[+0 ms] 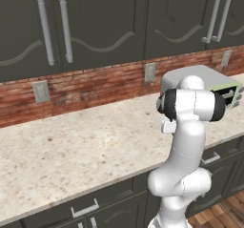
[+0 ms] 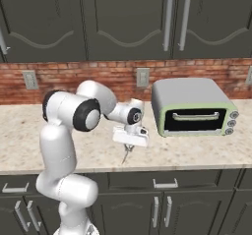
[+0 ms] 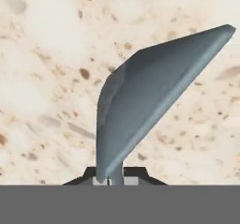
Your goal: Take the fork and place it on the left side of the plate. Then take the spoon and place it on the right side of the plate. Make sure they're directly next to the plate.
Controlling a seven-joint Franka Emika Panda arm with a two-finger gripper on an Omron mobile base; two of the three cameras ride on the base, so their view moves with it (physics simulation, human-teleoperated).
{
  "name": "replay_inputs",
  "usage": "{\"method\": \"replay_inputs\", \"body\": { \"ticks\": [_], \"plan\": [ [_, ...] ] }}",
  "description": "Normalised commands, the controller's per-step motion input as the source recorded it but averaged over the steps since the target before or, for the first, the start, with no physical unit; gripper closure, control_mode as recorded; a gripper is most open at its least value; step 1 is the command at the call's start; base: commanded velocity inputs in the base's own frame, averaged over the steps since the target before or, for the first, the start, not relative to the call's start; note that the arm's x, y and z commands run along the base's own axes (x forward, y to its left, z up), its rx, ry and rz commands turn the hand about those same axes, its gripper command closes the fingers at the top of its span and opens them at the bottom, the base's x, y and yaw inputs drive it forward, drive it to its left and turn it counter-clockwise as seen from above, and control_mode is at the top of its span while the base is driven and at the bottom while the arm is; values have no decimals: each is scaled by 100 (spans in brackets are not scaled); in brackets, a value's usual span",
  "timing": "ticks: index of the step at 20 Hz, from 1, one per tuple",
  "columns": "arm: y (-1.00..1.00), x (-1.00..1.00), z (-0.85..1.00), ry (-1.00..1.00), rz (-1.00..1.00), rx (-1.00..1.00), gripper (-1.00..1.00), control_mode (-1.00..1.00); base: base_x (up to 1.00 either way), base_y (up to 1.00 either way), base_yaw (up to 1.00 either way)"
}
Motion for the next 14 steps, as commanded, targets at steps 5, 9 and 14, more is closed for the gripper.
{"method": "replay_inputs", "body": {
  "ticks": [5,9,14],
  "plan": [
    [-30,-100,-10,-38,-1,13,100,-100,0,0,0],
    [-31,-100,53,-50,0,14,100,-100,0,0,0],
    [-13,-99,99,-45,0,10,100,-100,0,0,0]
  ]
}}
